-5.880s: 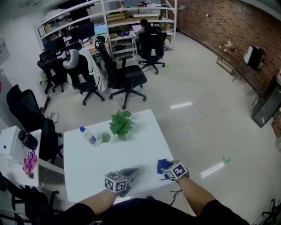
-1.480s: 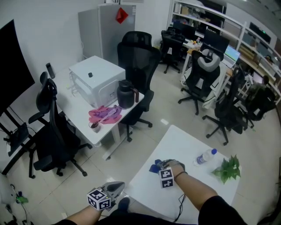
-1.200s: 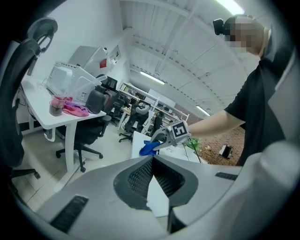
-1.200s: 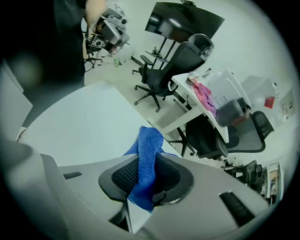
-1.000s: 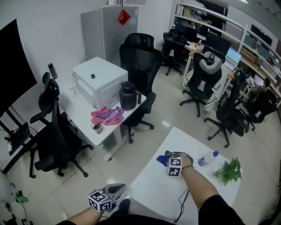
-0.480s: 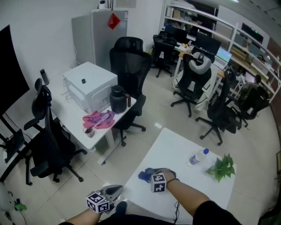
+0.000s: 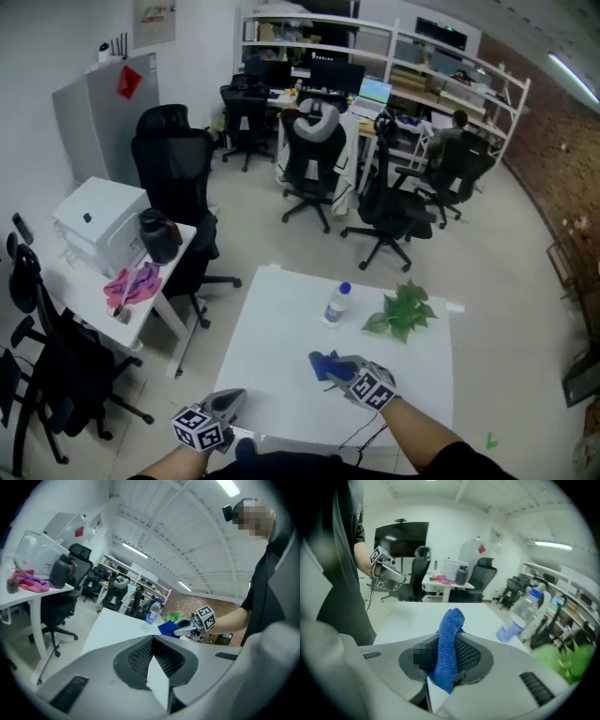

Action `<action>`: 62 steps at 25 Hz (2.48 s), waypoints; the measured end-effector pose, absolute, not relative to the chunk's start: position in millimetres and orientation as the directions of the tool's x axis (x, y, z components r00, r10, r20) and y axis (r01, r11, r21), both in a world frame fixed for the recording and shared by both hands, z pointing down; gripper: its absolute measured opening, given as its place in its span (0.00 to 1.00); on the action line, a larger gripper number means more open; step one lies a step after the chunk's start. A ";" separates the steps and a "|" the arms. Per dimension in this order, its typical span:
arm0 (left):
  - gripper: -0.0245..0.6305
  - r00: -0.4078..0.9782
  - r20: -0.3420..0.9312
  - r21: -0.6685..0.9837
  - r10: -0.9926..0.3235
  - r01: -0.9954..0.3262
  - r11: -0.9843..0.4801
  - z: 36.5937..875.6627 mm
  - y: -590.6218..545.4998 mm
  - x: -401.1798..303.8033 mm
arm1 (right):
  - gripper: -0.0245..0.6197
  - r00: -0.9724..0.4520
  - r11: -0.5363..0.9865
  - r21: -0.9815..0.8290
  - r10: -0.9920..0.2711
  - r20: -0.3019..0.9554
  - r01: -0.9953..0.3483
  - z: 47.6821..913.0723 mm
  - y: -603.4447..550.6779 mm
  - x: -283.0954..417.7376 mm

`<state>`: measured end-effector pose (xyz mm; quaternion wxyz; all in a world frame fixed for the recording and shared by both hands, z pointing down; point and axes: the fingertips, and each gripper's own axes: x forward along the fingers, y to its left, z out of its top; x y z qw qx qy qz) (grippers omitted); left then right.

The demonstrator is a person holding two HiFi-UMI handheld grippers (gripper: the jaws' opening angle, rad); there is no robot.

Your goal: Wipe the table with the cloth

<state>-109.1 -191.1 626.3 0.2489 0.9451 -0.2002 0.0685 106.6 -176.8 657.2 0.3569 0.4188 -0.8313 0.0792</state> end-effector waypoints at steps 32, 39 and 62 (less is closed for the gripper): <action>0.03 0.947 0.286 0.456 0.144 -0.003 -0.890 622.3 -55.5 148.8 | 0.45 0.236 -0.325 -0.033 -0.747 0.621 -0.945 700.3 150.8 430.3; 0.03 0.974 0.227 0.421 -0.013 -0.111 -0.900 599.4 -125.1 86.4 | 0.01 -0.059 -0.035 -0.267 -0.941 0.335 -0.963 612.6 43.0 321.4; 0.03 0.954 0.206 0.412 -0.216 -0.285 -0.866 598.3 -173.9 1.1 | 0.04 -0.278 0.130 -0.364 -0.877 0.392 -0.923 635.7 -55.1 253.6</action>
